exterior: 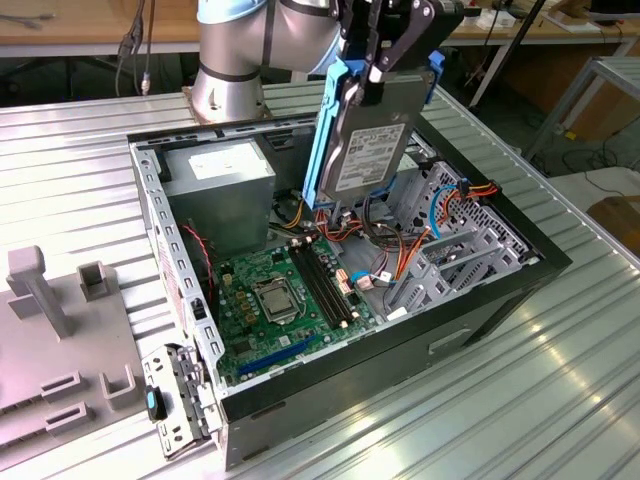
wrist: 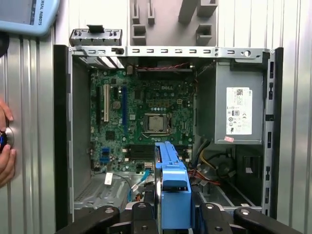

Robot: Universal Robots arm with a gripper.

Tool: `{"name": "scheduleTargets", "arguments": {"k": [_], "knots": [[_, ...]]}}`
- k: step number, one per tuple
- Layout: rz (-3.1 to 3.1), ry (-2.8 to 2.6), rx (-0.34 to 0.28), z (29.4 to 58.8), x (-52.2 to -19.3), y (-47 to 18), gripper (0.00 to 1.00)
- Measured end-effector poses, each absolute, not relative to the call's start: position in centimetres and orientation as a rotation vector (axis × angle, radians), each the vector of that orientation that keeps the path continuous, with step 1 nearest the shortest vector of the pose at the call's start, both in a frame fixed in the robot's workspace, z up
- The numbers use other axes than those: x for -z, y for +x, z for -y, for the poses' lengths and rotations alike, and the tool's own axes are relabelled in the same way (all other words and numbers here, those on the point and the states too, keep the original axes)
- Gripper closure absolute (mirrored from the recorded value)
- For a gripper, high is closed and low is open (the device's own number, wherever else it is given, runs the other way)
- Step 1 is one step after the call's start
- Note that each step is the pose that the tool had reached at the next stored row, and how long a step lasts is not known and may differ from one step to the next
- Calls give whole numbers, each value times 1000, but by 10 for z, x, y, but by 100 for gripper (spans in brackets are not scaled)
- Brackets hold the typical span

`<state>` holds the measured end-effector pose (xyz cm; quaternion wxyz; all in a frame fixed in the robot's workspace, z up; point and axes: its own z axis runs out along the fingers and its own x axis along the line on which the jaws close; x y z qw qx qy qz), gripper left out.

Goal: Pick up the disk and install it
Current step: 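Insert the disk into the insertion slot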

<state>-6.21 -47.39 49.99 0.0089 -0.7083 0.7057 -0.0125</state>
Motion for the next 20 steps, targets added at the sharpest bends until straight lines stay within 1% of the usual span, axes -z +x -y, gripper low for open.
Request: {"name": "scheduleTargets", "arguments": {"k": [5,16,20], "knots": [[-2206,-2214,43,483,-499,-57,63],[-2234,-2193,50,484,-497,-35,63],[-2248,-2179,50,490,-496,-34,63]]}}
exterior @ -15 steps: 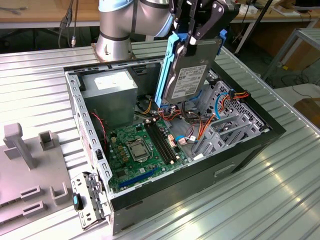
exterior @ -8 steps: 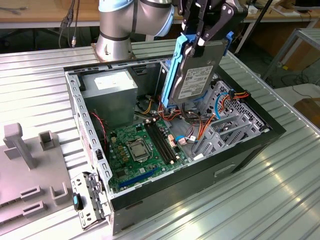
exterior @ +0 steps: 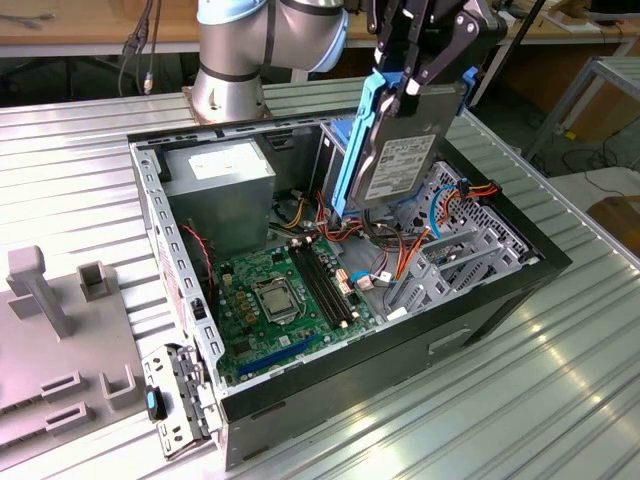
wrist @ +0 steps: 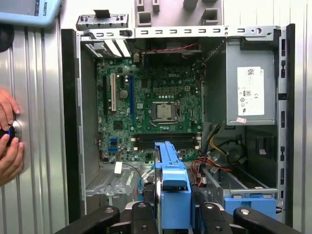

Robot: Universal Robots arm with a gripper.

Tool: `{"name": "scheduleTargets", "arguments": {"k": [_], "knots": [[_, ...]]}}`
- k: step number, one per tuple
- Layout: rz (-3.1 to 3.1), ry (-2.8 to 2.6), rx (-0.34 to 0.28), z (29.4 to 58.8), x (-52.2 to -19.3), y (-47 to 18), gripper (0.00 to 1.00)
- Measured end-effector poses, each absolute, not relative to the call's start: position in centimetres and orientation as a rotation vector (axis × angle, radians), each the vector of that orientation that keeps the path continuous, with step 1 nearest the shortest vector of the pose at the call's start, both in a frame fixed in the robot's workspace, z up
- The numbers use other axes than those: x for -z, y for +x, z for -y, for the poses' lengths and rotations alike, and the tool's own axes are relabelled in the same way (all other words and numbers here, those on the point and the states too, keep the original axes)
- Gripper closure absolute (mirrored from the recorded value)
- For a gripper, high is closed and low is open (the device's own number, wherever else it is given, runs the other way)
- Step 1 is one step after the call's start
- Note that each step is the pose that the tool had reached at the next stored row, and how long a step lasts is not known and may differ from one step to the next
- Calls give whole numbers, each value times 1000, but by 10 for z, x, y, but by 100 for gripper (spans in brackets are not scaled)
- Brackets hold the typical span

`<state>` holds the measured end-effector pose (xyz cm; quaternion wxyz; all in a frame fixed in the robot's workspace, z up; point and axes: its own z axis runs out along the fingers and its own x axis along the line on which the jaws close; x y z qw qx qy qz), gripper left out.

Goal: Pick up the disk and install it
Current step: 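Insert the disk into the insertion slot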

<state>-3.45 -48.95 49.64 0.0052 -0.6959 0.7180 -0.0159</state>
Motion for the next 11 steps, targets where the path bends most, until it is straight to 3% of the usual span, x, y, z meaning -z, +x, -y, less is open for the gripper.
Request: {"name": "scheduleTargets", "arguments": {"k": [11], "knots": [[-2278,-2148,50,509,-495,-33,63]]}}
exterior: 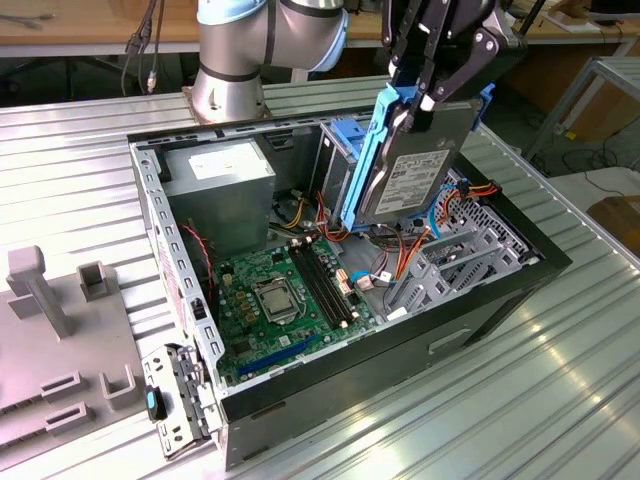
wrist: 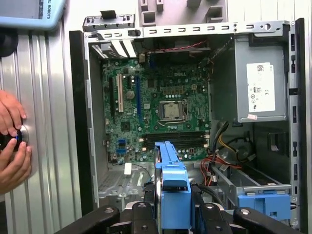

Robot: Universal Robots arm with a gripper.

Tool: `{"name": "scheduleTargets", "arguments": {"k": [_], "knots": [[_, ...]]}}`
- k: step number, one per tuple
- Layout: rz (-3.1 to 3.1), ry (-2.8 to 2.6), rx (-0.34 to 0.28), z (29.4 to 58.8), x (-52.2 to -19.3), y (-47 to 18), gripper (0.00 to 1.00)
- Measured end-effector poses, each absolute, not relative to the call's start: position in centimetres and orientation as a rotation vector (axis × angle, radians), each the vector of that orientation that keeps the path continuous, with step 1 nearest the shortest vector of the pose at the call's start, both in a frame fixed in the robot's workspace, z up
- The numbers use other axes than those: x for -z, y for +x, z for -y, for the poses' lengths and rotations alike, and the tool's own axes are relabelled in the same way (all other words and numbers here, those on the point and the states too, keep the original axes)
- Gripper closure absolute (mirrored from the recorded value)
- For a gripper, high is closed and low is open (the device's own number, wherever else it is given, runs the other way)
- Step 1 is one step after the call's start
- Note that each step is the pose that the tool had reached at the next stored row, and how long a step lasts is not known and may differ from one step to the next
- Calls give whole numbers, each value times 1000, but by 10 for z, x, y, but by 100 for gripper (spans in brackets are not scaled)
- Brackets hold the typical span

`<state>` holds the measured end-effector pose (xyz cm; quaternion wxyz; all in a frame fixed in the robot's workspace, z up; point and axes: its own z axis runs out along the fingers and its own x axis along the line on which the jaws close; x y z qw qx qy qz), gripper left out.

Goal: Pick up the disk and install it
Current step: 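Insert the disk into the insertion slot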

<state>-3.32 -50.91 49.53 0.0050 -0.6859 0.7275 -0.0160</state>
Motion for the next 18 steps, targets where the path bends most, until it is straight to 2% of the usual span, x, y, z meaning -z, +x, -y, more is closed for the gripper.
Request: {"name": "scheduleTargets", "arguments": {"k": [18], "knots": [[-2267,-2143,67,521,-493,-7,63]]}}
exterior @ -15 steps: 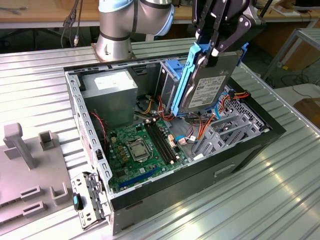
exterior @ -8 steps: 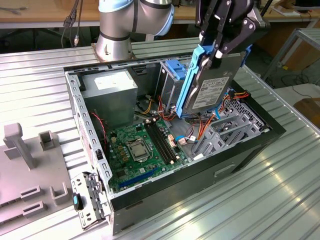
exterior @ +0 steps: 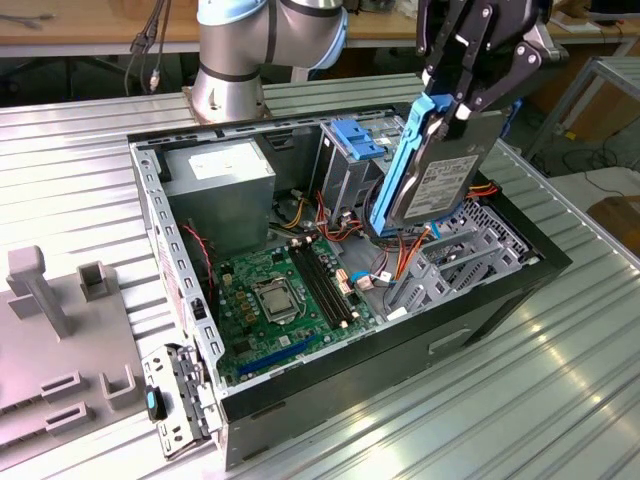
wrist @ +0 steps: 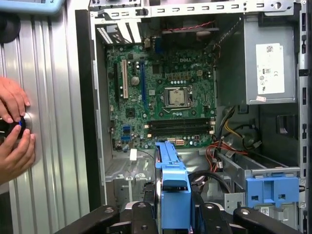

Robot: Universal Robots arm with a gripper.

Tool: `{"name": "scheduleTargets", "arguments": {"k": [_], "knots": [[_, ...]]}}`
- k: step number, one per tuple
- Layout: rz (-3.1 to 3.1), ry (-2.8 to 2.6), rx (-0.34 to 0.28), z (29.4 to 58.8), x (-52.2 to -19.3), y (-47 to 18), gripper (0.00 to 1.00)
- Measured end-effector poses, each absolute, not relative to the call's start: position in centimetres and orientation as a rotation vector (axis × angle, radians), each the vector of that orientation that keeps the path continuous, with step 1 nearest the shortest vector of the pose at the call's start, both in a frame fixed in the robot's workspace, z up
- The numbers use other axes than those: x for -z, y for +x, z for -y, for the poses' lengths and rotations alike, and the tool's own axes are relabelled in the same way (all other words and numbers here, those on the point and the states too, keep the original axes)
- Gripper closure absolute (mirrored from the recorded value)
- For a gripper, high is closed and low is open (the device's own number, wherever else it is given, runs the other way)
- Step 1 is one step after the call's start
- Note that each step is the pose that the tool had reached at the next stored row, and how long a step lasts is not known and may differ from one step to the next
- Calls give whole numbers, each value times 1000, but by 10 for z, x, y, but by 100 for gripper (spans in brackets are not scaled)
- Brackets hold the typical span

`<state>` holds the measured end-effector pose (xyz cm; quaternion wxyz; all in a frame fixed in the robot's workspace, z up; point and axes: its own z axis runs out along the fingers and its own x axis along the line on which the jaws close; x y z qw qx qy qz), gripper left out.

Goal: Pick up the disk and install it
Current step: 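Insert the disk into the insertion slot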

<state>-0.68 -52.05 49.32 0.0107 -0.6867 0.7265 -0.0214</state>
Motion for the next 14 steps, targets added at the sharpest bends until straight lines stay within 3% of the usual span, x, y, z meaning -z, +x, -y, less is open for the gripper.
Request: {"name": "scheduleTargets", "arguments": {"k": [14], "knots": [[-2252,-2158,66,537,-489,33,63]]}}
